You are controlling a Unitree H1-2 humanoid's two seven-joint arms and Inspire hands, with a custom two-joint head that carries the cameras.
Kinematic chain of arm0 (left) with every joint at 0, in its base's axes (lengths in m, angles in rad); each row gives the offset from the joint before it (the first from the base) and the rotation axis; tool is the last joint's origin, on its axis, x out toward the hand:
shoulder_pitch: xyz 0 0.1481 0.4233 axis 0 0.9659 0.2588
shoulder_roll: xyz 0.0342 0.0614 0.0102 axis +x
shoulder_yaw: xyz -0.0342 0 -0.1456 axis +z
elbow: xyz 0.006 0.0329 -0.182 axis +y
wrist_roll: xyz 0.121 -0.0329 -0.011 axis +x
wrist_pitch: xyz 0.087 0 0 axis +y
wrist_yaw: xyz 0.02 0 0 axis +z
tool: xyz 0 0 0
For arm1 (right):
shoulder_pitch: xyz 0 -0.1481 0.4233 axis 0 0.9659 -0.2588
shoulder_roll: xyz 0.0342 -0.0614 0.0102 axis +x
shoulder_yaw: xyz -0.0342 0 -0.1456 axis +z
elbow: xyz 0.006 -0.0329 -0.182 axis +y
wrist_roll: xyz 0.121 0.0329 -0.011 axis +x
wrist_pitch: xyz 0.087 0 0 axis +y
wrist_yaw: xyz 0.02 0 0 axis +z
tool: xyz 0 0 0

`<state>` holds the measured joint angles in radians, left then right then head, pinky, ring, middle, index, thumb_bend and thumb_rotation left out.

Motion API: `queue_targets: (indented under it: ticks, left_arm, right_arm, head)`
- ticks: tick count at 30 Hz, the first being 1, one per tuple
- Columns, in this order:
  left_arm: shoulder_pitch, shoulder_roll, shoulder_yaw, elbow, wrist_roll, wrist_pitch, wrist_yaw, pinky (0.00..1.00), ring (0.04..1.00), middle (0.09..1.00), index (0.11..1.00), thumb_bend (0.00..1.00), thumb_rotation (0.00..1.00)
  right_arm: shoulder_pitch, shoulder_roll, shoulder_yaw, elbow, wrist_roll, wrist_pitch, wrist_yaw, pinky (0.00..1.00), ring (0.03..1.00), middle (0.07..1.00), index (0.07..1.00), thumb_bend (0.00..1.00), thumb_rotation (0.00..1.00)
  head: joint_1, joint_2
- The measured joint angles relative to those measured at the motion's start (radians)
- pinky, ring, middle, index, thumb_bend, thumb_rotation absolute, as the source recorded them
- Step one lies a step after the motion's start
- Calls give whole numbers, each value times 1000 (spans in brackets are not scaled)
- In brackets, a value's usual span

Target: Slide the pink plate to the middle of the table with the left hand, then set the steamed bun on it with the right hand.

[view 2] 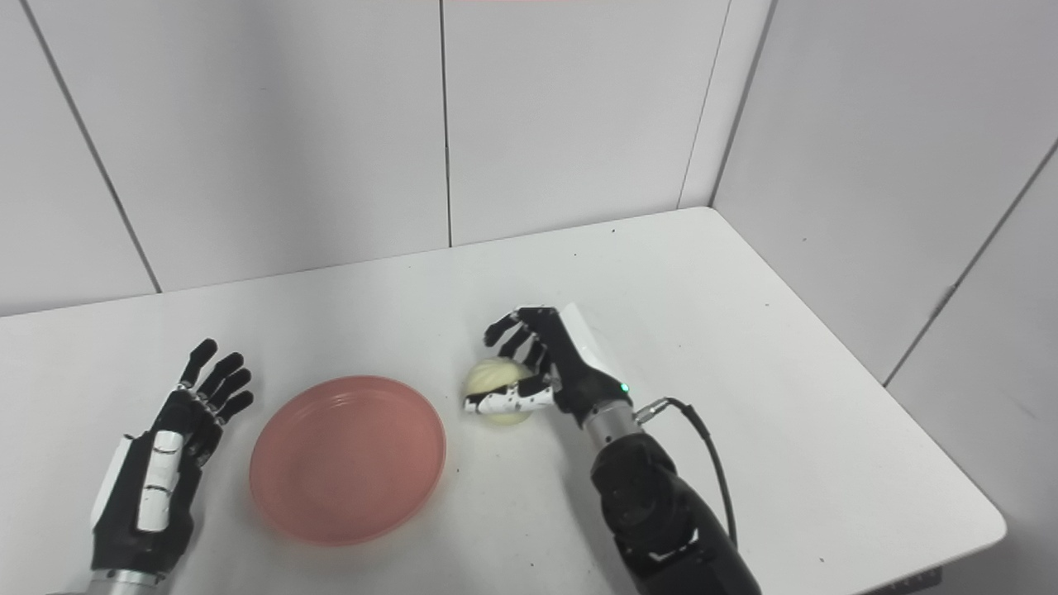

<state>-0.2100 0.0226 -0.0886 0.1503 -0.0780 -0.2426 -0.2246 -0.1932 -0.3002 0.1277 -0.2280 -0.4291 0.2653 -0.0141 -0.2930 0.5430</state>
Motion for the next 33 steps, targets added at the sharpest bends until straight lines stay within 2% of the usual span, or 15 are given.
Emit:
queue_targets:
  ticks: [3, 7, 8, 12, 13, 15, 16, 17, 19, 25, 27, 29, 33]
  left_arm:
    - [9, 0, 0, -12, 5, 22, 1, 878, 898, 906, 924, 545, 977]
    - [10, 0, -2, -13, 19, 26, 2, 876, 898, 905, 925, 550, 965]
    - [10, -1, -3, -13, 21, 26, 2, 876, 899, 905, 926, 553, 967]
    - [4, -6, -9, -1, 44, 23, 14, 887, 907, 912, 931, 584, 956]
    - [1, -7, -12, 4, 47, 22, 18, 887, 908, 912, 931, 586, 956]
    - [-5, -10, -13, 12, 56, 19, 22, 888, 907, 909, 927, 606, 936]
    - [-9, -13, -14, 17, 62, 16, 23, 887, 906, 907, 926, 612, 929]
    - [-13, -17, -15, 22, 64, 13, 24, 886, 907, 908, 926, 632, 924]
    - [-24, -28, -18, 37, 67, 2, 30, 895, 911, 911, 927, 645, 920]
    - [-45, -46, -30, 69, 88, -23, 42, 919, 920, 914, 926, 650, 921]
    - [-48, -49, -31, 73, 105, -24, 52, 919, 922, 917, 929, 665, 931]
    - [-51, -51, -35, 76, 109, -23, 59, 923, 930, 922, 931, 665, 931]
    - [-56, -58, -42, 83, 123, -24, 65, 915, 928, 923, 932, 655, 940]
  right_arm:
    - [4, 8, 8, 0, -15, -36, 0, 177, 252, 422, 500, 517, 0]
    - [6, 28, 14, 0, -14, -99, -1, 255, 320, 461, 485, 520, 0]
    - [6, 35, 16, 0, -15, -104, -1, 273, 364, 482, 486, 516, 0]
    - [8, 48, 20, 0, -22, -130, 0, 355, 446, 518, 460, 511, 0]
    - [8, 47, 20, 0, -23, -140, 1, 359, 449, 518, 459, 511, 0]
    - [8, 45, 19, -1, -17, -154, 4, 370, 456, 520, 456, 511, 0]
    - [8, 44, 18, -1, -12, -156, 7, 371, 457, 521, 456, 511, 0]
    - [8, 43, 17, -1, -9, -158, 14, 358, 450, 521, 460, 511, 0]
    - [7, 42, 17, -1, -7, -158, 31, 313, 421, 512, 480, 512, 0]
    - [-11, 38, 17, -2, 12, -159, 73, 254, 377, 470, 509, 510, 0]
    - [-19, 39, 16, -2, 29, -159, 86, 310, 404, 487, 492, 513, 0]
    - [-28, 39, 17, 1, 34, -167, 90, 305, 401, 492, 497, 513, 0]
    - [-47, 36, 22, 42, 32, -228, 90, 320, 413, 495, 495, 514, 0]
  head:
    - [41, 11]
    - [86, 21]
    - [90, 23]
    - [173, 20]
    - [173, 20]
    - [233, 18]
    - [233, 18]
    - [233, 18]
    - [291, 17]
    - [354, 20]
    - [377, 21]
    - [397, 21]
    - [426, 26]
